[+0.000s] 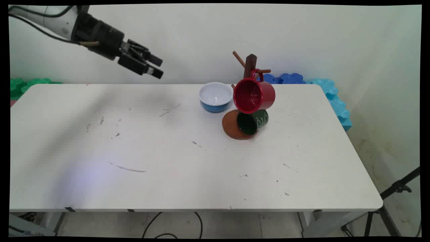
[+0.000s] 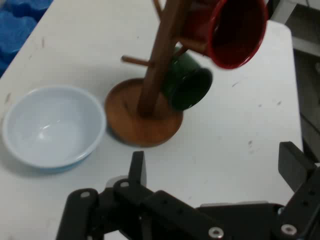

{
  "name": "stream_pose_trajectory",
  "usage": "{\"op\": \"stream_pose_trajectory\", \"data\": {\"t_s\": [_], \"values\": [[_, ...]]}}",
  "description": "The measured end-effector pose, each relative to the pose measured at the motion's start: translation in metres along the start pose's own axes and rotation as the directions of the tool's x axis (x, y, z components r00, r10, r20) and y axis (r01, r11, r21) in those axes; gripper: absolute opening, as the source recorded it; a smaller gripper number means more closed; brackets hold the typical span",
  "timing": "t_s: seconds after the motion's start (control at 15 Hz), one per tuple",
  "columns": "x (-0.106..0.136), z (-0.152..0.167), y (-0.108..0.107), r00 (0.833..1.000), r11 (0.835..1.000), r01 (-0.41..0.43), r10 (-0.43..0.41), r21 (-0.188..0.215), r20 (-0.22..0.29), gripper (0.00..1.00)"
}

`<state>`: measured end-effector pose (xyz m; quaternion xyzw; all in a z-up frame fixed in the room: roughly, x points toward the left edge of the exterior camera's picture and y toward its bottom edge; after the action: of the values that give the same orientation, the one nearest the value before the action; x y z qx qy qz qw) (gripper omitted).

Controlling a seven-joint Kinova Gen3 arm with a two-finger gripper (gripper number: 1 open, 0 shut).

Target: Pick up the red mug from the rack

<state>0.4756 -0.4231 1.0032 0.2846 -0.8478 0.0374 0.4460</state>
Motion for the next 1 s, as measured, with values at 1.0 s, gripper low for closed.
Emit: {"op": "stream_pose_trajectory", "data": {"t_s": [1.0], "values": [[0.100, 0.130, 0.110, 0.972, 0.970, 0.233, -0.235, 0.073, 0.018, 1.00]]}}
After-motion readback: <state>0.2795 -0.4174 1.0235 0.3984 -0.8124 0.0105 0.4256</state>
